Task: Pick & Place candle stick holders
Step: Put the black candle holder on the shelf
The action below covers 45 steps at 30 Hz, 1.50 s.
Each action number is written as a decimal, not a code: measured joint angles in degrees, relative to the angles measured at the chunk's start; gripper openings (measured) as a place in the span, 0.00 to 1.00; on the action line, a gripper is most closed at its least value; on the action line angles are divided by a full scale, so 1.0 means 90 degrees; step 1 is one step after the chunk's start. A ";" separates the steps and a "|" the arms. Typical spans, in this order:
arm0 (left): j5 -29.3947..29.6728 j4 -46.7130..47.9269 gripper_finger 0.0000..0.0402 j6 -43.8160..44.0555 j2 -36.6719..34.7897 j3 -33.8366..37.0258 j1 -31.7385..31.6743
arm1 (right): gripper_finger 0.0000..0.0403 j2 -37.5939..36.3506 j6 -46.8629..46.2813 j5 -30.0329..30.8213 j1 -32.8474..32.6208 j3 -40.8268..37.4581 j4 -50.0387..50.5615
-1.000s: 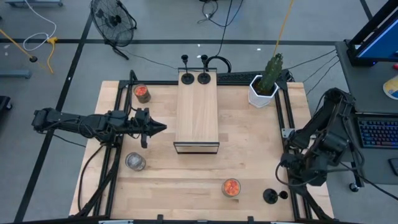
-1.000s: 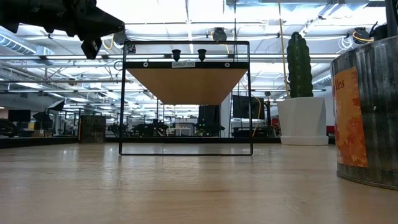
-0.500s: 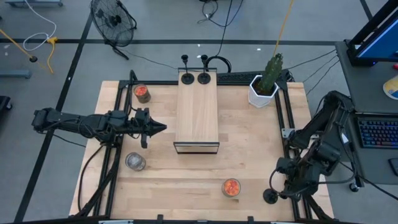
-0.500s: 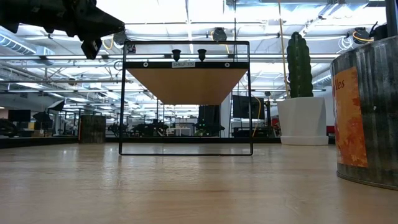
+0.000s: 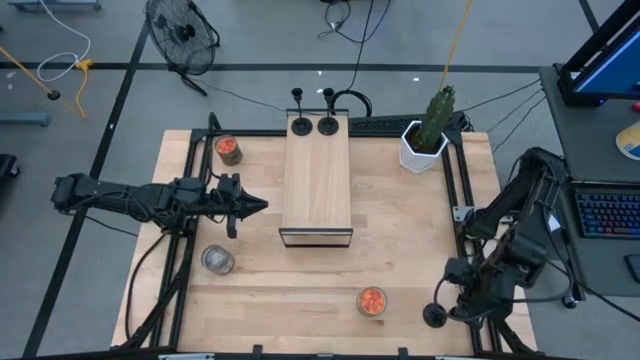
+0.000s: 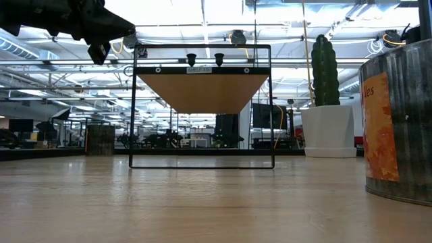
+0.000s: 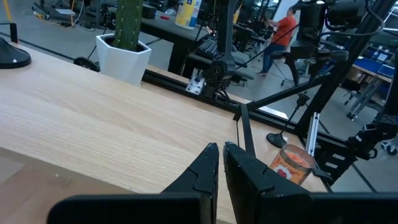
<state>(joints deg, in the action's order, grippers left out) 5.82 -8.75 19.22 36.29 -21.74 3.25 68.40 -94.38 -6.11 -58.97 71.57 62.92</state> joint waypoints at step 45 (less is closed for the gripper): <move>0.0002 -0.0005 0.08 -0.0119 0.0000 0.0000 0.0000 | 0.29 0.0741 0.0278 0.0172 -0.0127 0.0000 0.0325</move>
<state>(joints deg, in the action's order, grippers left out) 5.85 -8.80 18.15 36.29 -21.74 3.25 75.07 -91.88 -4.56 -60.12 71.57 65.84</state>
